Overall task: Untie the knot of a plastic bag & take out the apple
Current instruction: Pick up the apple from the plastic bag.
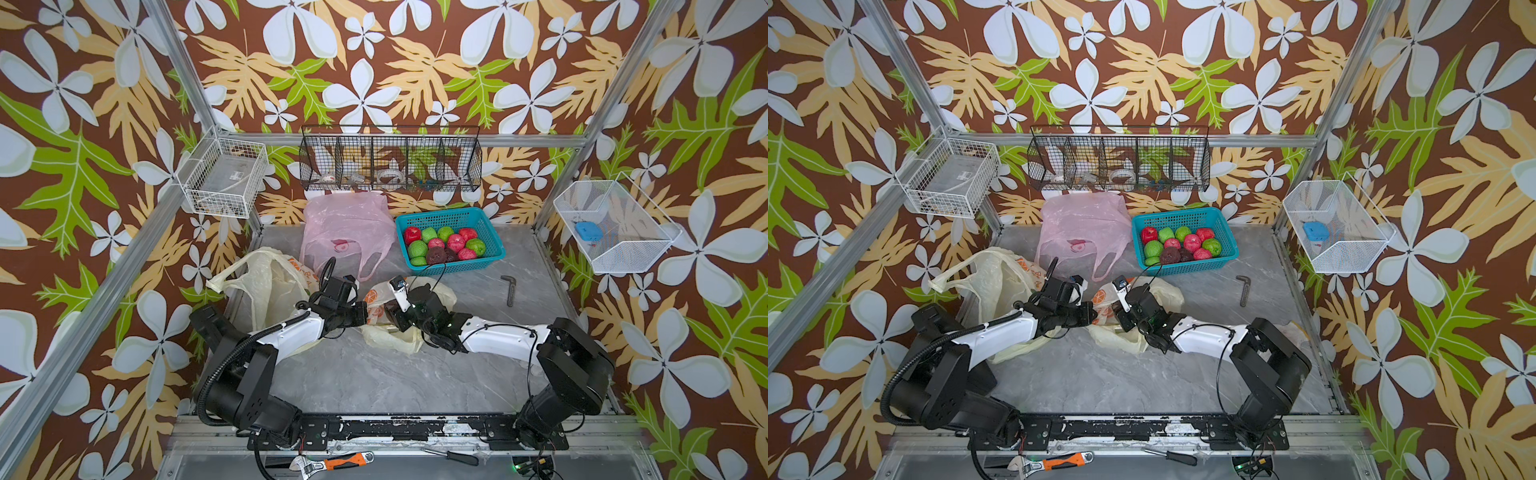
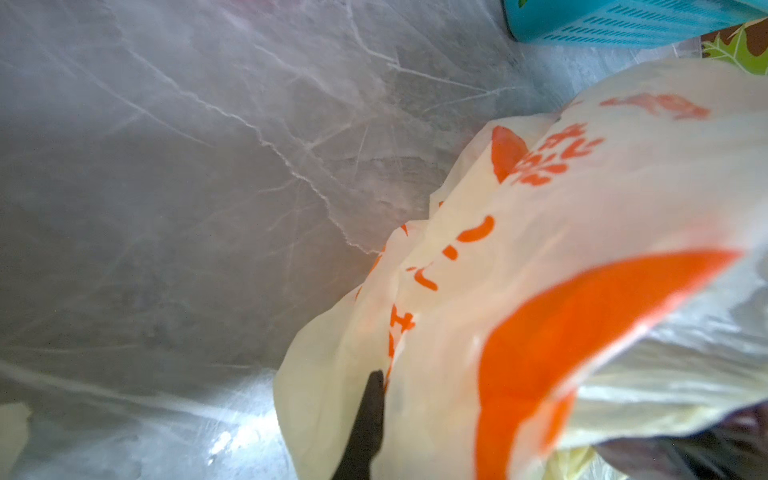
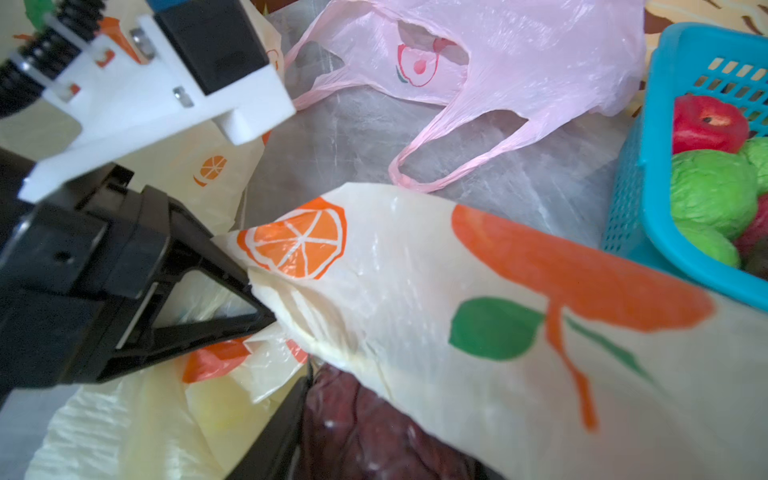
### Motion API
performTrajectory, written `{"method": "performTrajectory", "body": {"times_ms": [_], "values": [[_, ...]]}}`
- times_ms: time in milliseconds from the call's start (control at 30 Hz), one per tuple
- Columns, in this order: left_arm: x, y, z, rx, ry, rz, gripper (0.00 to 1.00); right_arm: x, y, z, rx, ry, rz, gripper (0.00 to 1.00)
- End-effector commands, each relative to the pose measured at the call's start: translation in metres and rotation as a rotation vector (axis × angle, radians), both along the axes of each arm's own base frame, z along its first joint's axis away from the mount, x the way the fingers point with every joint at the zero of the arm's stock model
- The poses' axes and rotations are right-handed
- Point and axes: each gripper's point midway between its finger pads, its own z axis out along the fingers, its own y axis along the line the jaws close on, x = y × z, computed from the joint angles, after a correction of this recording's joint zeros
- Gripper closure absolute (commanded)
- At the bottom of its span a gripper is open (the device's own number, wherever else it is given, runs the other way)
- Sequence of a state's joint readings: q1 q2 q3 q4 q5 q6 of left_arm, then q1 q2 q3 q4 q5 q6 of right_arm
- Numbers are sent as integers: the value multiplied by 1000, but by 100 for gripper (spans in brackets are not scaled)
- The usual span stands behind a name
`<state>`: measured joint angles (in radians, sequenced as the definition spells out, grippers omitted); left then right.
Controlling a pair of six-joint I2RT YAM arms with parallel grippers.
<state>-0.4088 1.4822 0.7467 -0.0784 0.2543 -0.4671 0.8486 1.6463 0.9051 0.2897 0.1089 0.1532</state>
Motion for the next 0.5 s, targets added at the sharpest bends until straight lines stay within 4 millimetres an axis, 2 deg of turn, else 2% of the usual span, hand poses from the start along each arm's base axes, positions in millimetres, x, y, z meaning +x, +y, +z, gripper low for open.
{"method": "performTrajectory", "body": {"times_ms": [0,133,267,467], "values": [[3,-1,4,-15,-16,4,100,6,-1,7,0,-16,-25,62],[1,2,2,-4,-16,12,100,3,2,20,41,-14,-18,62],[0,2,-1,-3,-8,7,100,-3,9,45,108,-15,16,62],[1,0,5,-15,-20,8,100,-12,9,85,181,-56,47,62]]}}
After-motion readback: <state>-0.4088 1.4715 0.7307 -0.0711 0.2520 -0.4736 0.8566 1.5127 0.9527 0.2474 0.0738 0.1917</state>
